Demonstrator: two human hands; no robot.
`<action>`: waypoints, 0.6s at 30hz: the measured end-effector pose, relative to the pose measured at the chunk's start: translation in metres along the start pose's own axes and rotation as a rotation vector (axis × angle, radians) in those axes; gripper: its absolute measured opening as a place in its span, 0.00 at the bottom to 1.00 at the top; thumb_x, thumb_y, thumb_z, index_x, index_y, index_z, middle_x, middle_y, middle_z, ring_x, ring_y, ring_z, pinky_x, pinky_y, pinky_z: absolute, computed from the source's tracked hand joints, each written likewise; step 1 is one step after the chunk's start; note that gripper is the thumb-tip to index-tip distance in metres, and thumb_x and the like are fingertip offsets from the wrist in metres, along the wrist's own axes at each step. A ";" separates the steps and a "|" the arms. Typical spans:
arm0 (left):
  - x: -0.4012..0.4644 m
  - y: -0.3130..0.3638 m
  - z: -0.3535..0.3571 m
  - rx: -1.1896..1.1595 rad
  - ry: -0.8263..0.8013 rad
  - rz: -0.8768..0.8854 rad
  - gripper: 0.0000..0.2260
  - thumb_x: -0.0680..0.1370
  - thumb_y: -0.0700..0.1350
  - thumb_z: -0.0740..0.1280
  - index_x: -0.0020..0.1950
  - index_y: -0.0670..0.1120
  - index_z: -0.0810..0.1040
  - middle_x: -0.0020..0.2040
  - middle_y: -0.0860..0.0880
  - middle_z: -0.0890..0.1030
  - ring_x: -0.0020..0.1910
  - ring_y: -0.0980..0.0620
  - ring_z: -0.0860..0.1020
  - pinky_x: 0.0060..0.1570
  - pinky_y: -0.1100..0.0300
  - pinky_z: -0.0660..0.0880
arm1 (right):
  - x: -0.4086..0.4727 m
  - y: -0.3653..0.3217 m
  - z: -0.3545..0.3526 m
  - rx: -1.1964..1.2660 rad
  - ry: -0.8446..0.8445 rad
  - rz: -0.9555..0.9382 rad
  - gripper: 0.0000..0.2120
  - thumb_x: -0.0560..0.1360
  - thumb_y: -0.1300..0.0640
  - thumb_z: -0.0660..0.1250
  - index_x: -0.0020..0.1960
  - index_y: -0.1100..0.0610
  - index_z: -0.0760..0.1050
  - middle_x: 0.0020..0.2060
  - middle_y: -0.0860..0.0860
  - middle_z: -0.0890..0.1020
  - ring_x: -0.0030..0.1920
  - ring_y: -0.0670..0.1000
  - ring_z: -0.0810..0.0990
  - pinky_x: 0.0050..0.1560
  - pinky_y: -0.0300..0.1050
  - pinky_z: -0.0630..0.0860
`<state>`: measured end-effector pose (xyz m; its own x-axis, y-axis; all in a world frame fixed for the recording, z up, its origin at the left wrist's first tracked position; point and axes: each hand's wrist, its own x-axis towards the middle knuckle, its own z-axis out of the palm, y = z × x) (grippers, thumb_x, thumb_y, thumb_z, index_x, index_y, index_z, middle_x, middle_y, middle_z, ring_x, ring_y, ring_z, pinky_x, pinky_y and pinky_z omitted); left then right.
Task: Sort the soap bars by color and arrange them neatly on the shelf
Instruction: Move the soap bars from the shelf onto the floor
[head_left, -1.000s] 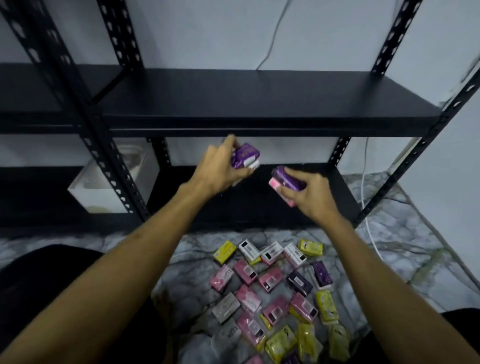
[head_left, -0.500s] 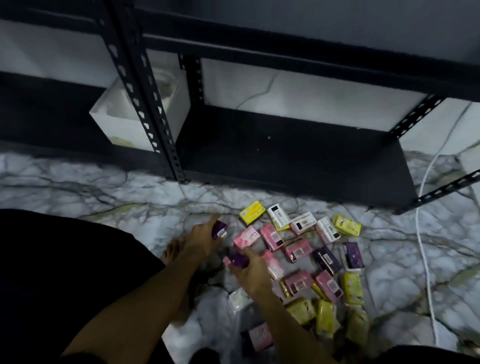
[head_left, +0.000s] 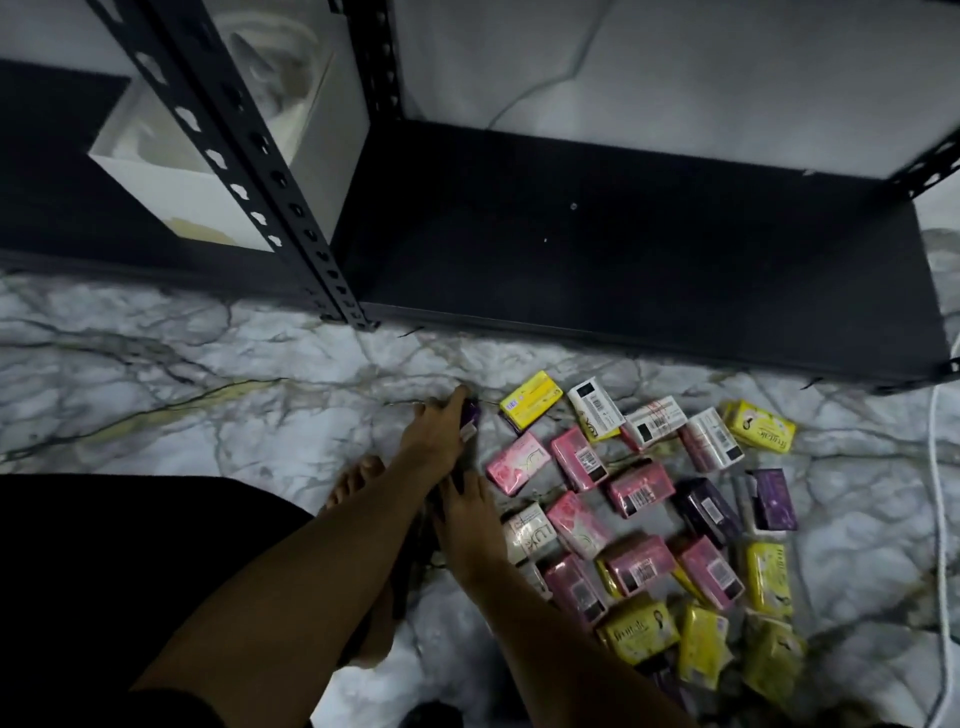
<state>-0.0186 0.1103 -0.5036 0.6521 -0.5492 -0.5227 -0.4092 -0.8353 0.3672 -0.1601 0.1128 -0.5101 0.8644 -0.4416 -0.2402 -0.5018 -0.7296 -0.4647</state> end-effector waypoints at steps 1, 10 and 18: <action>0.002 0.000 0.001 0.020 -0.013 0.005 0.29 0.79 0.48 0.67 0.77 0.56 0.57 0.65 0.37 0.71 0.65 0.35 0.69 0.55 0.42 0.73 | 0.000 0.002 0.004 -0.019 -0.014 -0.013 0.21 0.76 0.57 0.61 0.68 0.57 0.72 0.57 0.60 0.77 0.57 0.61 0.77 0.61 0.55 0.76; -0.008 0.023 -0.011 0.059 -0.003 -0.002 0.36 0.77 0.53 0.68 0.80 0.56 0.53 0.71 0.38 0.64 0.71 0.34 0.63 0.67 0.40 0.66 | -0.020 0.028 -0.025 0.109 0.033 -0.091 0.27 0.73 0.51 0.59 0.70 0.57 0.67 0.66 0.62 0.71 0.66 0.63 0.71 0.67 0.58 0.71; -0.068 0.115 -0.002 0.099 0.130 0.217 0.33 0.73 0.55 0.71 0.75 0.47 0.65 0.69 0.39 0.69 0.68 0.36 0.67 0.67 0.43 0.67 | -0.115 0.099 -0.091 0.283 0.282 0.182 0.17 0.79 0.52 0.60 0.65 0.58 0.71 0.62 0.56 0.72 0.57 0.56 0.74 0.57 0.51 0.76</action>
<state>-0.1085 0.0517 -0.4243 0.6166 -0.7127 -0.3343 -0.6043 -0.7007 0.3792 -0.3115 0.0440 -0.4508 0.7014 -0.7033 -0.1158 -0.5832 -0.4727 -0.6607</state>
